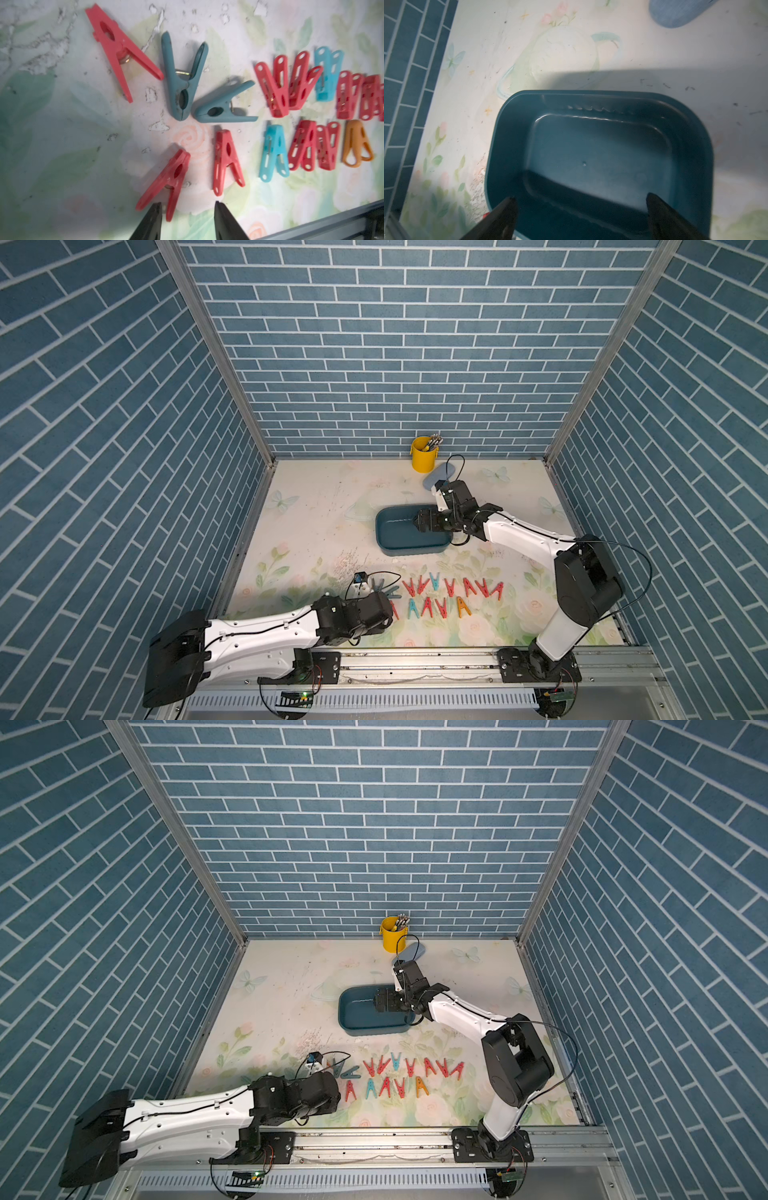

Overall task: Take the clothespins out of the storage box
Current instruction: Place the clothespin at the center of the board, then adjust the storage box at the center of the board.

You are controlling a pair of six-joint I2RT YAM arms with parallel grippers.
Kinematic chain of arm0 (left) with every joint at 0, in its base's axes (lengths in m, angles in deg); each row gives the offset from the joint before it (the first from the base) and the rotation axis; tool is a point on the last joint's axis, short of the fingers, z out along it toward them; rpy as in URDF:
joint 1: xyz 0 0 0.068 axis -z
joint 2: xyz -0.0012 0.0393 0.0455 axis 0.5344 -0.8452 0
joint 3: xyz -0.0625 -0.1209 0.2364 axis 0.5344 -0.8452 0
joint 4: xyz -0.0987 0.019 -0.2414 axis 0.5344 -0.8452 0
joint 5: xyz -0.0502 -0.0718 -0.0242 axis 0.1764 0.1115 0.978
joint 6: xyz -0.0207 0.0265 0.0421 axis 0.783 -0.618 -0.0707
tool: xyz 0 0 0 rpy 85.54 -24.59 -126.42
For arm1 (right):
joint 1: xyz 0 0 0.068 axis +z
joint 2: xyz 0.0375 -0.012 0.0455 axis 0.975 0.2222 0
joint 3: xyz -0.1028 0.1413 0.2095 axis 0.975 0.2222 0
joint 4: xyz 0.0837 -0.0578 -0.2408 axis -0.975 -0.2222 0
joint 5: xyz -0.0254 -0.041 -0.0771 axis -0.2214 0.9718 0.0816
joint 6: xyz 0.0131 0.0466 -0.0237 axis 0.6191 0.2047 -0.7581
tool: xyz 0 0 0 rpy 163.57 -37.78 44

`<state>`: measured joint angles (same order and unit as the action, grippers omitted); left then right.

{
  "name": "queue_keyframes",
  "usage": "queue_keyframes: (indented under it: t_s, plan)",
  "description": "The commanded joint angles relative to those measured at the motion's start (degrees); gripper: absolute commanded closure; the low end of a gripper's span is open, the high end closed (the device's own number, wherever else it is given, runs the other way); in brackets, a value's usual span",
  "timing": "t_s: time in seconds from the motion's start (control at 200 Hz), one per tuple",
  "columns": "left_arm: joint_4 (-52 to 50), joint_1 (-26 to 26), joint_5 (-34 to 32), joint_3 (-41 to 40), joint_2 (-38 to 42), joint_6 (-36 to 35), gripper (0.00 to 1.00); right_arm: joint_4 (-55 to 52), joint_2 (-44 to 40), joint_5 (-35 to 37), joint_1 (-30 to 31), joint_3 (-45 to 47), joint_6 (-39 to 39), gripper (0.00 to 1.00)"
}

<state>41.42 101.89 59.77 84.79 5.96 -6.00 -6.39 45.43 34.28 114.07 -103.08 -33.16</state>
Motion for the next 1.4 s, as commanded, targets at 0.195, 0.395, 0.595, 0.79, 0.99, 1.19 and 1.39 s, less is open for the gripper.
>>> queue_keyframes:
  t_s: [0.195,0.395,0.595,0.79,0.99,1.19,1.39]
  plan:
    - [-6.0,-5.2,-5.8,10.8,1.6,-7.9,0.08,-7.0,1.5,6.5,-3.5,-3.4,-2.3,0.00]
    - [-4.5,-12.3,-5.2,17.1,1.0,-15.0,0.00,-7.2,4.4,7.7,-5.7,-4.3,-4.3,0.17]
    - [-1.8,-18.5,-2.7,20.8,0.0,-20.4,0.00,-5.0,7.7,6.3,-7.6,-4.3,-5.1,0.37]
    - [-1.0,-21.2,-1.1,23.4,-1.8,-23.0,0.00,-4.6,11.7,5.6,-7.7,-6.5,-6.4,0.67]
    - [-0.5,-23.1,-0.2,25.2,-2.3,-25.8,0.00,-6.0,13.4,4.5,-7.7,-7.3,-6.4,0.92]
    - [1.5,-25.1,1.5,27.0,-2.6,-29.8,0.01,-13.4,13.6,2.2,-8.1,-10.7,-6.4,1.00]
    - [4.8,-30.0,6.7,26.1,-2.4,-34.5,0.00,-23.3,14.6,-10.2,-10.8,-15.8,-3.6,1.00]
